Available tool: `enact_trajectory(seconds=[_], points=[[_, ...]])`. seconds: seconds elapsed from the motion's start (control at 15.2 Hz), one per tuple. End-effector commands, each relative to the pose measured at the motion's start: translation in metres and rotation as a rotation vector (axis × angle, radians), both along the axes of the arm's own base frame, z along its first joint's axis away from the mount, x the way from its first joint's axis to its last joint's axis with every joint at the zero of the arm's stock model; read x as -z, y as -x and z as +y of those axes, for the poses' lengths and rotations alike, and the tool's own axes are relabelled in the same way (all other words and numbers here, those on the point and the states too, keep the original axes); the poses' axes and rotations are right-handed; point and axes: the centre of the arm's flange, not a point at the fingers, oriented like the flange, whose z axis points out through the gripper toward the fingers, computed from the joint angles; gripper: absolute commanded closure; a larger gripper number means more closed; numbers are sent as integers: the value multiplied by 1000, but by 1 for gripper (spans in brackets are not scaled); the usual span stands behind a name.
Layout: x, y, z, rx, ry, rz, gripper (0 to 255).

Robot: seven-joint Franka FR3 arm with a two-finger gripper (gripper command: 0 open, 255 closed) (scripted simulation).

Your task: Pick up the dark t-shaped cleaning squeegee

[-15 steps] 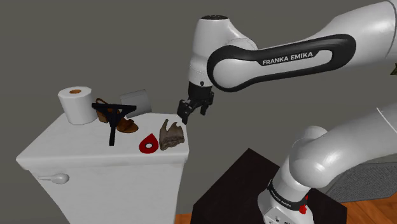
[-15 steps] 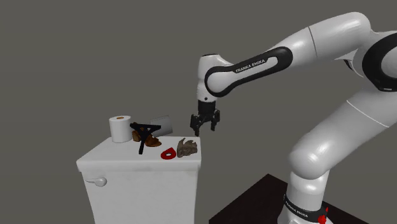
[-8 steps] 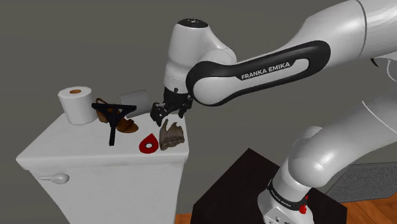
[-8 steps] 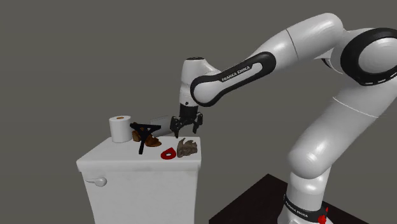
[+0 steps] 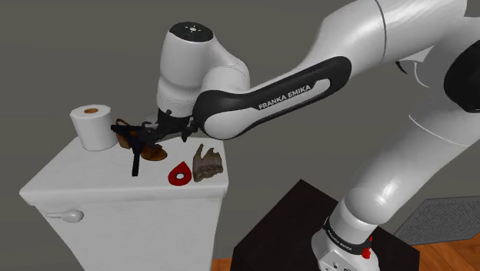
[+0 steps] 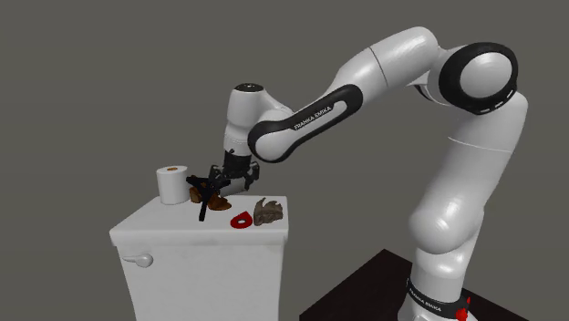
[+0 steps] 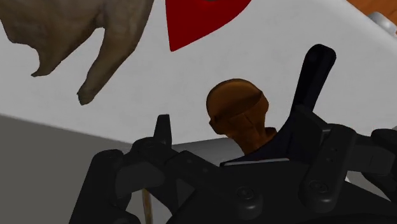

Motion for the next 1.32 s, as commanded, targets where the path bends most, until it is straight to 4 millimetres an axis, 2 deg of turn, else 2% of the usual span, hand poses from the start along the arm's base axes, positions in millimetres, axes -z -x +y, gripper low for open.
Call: enact_trajectory(seconds=[0.0,0.26,0.33,0.79,0.92,0.99,1.25], points=[[2,-10,21,13,-12,-42,0],[-1,-32,60,37,-30,-121,0],[-2,-34,63,39,-31,-128,0],[38,-34,63,39,-31,-128,0],[38,-34,63,39,-31,-128,0],[38,-34,63,39,-31,-128,255],[38,-34,63,39,-31,-128,255]])
